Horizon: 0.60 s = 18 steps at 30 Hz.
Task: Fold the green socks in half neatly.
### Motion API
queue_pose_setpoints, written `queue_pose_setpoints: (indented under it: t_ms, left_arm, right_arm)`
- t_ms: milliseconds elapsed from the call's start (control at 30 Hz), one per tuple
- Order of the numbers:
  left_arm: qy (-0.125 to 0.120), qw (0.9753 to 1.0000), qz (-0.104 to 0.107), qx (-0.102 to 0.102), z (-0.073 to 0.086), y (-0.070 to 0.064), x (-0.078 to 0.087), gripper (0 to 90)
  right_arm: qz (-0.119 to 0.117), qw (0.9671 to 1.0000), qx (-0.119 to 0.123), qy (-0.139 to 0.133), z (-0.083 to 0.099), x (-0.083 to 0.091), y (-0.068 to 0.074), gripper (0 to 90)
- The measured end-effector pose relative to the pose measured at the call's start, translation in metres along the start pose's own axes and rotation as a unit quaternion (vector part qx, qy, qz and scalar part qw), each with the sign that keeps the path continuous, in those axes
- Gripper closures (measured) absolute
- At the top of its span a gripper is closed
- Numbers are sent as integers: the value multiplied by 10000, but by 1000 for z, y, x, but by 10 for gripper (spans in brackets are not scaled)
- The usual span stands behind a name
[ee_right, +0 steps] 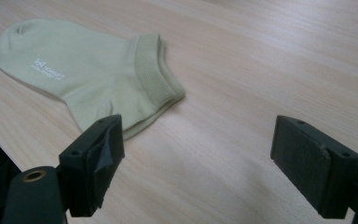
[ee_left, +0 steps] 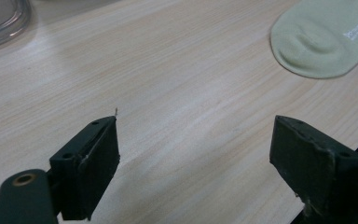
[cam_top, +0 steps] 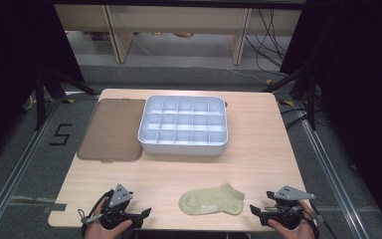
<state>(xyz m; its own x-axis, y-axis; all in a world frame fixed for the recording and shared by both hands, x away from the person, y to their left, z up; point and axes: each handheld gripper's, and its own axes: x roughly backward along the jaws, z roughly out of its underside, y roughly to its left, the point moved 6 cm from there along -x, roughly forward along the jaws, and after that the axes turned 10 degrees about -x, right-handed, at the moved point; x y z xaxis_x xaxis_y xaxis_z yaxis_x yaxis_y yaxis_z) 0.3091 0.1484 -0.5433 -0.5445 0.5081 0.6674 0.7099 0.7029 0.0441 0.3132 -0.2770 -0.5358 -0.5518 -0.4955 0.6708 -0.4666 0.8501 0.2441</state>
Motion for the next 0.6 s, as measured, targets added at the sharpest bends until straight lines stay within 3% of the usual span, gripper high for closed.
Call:
queue_pose_setpoints:
  t_ms: [67, 100, 133, 200, 267, 433, 500, 600]
  left_arm:
    - [-15, 10000, 80, 30, 0, 0, 0, 152]
    - [-71, 9995, 230, 205, -1, -2, 0, 152]
    - [-133, 9986, 352, 363, -4, -4, 0, 163]
    - [-118, 9985, 365, 394, -6, -5, -1, 168]
    - [-101, 9985, 422, 340, -8, -7, -3, 171]
    - [-136, 9984, 435, 321, -19, -13, -11, 188]
    - [-113, 9988, 457, 143, -27, -16, -20, 199]
    - [-49, 9985, 530, 83, -35, -19, -33, 233]
  right_arm:
    - [-15, 10000, 50, 0, 0, 0, 0, 188]
    - [-15, 10000, 50, 0, 0, 0, 0, 188]
    - [-156, 9996, -238, -59, 0, 0, 4, 189]
    - [-144, 9997, -177, -95, -1, 0, 3, 189]
    - [-72, 9999, -9, -96, -2, 0, 0, 189]
    - [-54, 9999, -14, -120, -2, 0, 2, 195]
    - [-107, 9999, 52, -111, -3, -1, 2, 196]
    - [-95, 9999, -4, -110, -3, 0, 2, 196]
